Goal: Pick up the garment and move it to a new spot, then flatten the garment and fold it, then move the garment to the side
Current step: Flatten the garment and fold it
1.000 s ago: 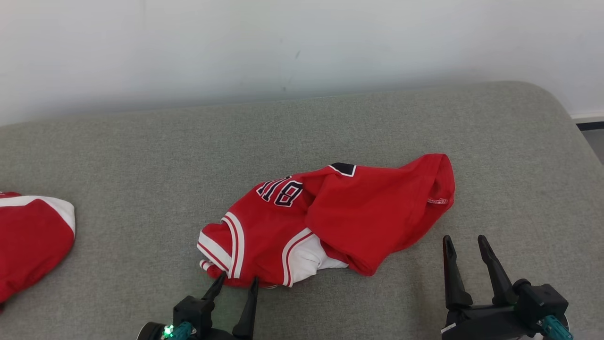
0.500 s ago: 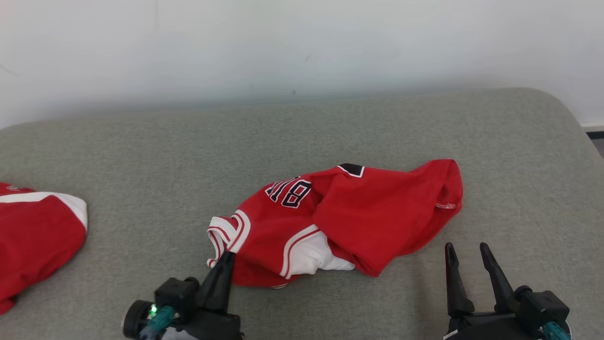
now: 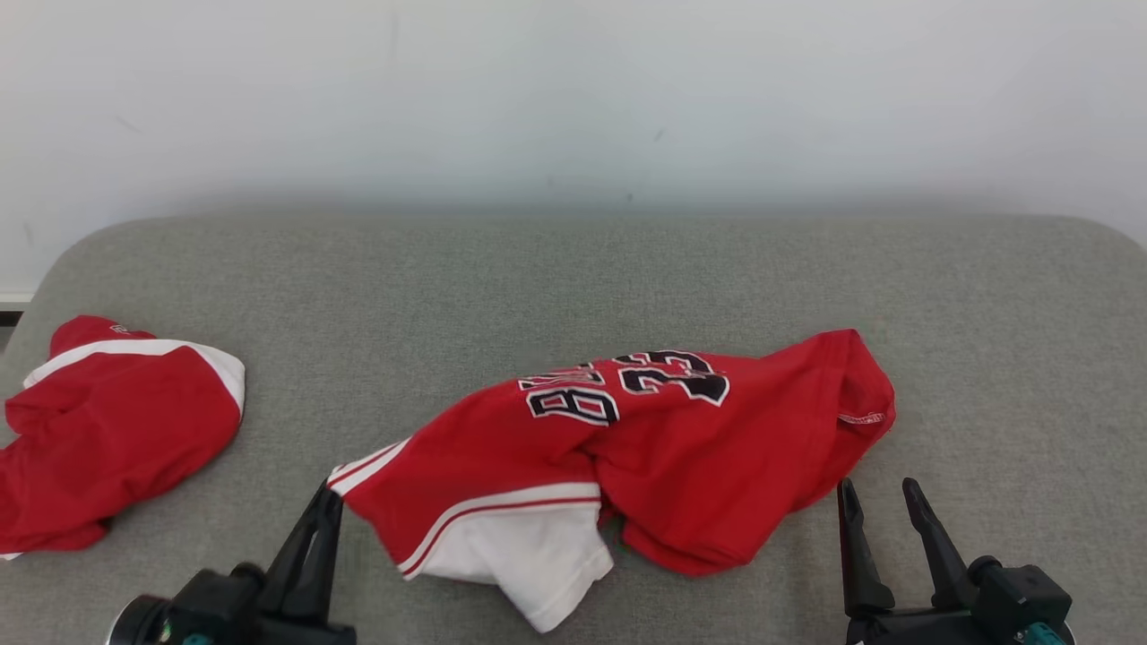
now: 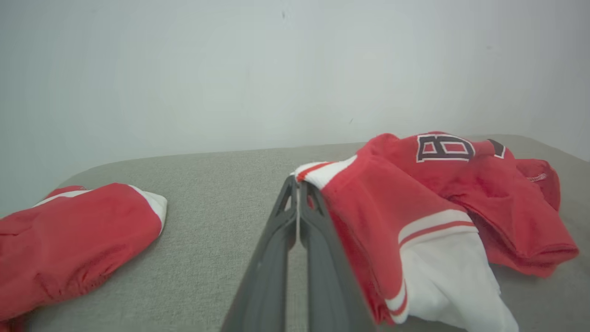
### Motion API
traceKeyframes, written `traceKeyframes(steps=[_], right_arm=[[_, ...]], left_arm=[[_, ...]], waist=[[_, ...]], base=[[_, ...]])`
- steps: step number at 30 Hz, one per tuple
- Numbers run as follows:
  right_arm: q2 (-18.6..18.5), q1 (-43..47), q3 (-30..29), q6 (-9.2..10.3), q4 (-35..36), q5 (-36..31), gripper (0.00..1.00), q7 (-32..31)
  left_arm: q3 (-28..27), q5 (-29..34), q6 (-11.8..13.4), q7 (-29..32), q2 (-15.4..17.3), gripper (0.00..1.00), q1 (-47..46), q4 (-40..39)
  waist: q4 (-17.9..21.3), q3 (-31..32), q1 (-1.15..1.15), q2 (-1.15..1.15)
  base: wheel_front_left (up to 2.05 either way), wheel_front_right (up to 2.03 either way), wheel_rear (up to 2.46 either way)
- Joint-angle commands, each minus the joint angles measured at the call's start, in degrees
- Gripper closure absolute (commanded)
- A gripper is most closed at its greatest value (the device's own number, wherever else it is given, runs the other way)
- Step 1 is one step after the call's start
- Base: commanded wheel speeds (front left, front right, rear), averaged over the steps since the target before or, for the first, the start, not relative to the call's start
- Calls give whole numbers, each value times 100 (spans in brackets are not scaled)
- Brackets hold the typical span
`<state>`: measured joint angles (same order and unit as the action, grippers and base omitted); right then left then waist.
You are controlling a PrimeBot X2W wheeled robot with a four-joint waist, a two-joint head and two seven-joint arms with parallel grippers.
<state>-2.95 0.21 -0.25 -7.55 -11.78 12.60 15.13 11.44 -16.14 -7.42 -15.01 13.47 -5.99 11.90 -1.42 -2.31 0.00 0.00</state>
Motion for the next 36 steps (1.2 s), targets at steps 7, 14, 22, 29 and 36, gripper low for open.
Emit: traceKeyframes(steps=[7,14,22,29,36], right_arm=[[12,92,39,13,-127,31,0,11],[12,126,-37,13,-204,-70,0,11],[13,64,-82,13,-279,-122,0,11],[12,45,-56,13,-347,-102,0,11],[12,54,-114,13,-351,-98,0,11]], left_arm=[[-160,-187,144,86,83,100,576,202],[-275,-192,211,18,146,100,406,379],[-580,-198,286,8,478,100,119,347],[-563,-145,347,36,517,67,-22,672],[-677,-159,501,-9,328,0,125,703]], waist=[[-17,46,0,0],[-6,58,0,0],[61,48,0,0],[123,4,0,0],[92,-25,0,0]], base=[[0,0,0],[0,0,0],[0,0,0],[0,0,0],[0,0,0]])
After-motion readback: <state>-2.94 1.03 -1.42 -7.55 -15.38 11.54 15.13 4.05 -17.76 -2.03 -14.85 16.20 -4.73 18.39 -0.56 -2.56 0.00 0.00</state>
